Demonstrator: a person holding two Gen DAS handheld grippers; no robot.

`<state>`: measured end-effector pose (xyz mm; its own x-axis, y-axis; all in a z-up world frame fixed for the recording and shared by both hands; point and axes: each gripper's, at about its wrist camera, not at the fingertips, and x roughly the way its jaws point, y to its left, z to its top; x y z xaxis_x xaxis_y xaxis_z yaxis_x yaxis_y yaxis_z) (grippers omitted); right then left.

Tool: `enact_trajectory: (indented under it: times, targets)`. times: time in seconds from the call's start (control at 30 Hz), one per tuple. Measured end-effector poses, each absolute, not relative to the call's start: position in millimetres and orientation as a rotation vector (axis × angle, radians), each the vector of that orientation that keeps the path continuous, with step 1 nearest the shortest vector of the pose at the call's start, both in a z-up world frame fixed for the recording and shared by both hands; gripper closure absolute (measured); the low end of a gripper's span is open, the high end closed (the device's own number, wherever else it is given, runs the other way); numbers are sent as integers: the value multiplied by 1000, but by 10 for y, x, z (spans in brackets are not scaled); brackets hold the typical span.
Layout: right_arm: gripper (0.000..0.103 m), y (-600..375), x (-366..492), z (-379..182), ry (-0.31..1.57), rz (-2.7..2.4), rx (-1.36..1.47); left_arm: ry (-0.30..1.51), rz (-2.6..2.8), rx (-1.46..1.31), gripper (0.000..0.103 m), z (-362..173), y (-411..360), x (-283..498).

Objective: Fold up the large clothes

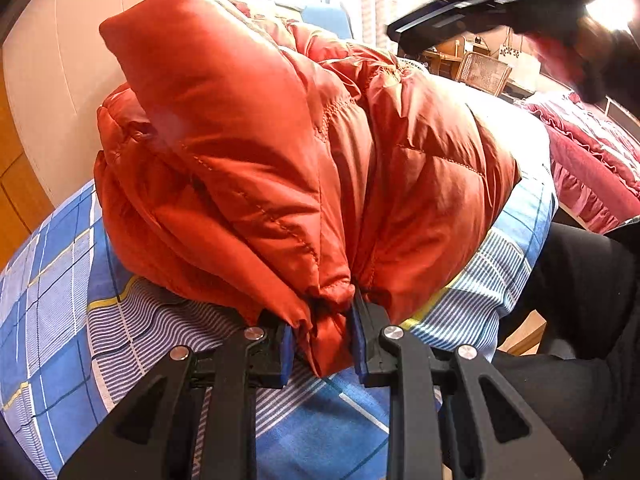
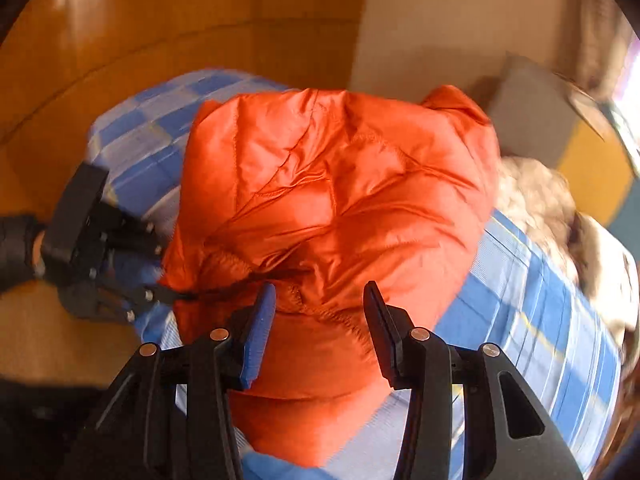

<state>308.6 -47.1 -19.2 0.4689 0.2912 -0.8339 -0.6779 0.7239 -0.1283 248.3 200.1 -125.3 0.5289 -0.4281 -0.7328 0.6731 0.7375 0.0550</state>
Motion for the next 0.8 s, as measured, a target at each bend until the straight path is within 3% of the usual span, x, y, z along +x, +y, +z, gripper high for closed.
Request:
enact_trajectory:
  times: [0.8]
  targets:
    - [56,113,3964,-922,1161,753,-793,768,-712,370,81,-1324,2050,2509]
